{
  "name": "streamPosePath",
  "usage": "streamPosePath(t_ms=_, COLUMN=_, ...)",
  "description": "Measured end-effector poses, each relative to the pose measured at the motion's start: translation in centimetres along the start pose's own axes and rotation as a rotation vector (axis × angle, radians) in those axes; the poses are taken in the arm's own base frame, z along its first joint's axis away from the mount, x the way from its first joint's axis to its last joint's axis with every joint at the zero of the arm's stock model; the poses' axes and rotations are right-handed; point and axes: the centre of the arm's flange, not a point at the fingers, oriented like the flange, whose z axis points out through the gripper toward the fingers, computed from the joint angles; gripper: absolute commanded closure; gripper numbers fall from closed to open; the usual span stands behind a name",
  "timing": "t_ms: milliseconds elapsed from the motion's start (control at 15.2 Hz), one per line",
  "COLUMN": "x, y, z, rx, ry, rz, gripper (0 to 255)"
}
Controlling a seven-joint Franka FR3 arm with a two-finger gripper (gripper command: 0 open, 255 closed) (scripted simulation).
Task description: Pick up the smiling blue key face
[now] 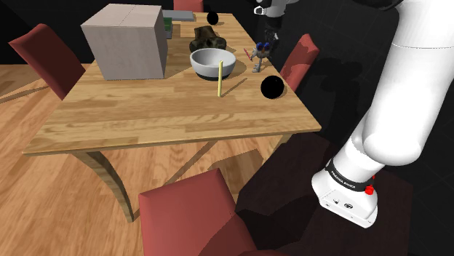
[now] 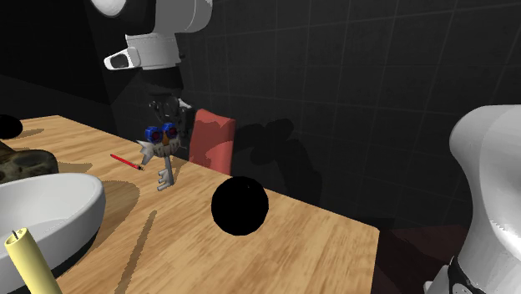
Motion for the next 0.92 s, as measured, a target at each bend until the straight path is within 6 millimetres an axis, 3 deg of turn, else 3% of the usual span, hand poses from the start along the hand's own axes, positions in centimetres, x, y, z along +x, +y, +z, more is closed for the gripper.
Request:
streamPosePath(t_ms=528, x=0.0, y=0.0, z=0.0, rx=0.0, ry=0.0, rz=0.0, gripper=255)
streamPosePath(t_ms=924, x=-0.3, y=0.1, z=-2.6, rx=0.0, ry=0.0, rz=0.0, gripper=255)
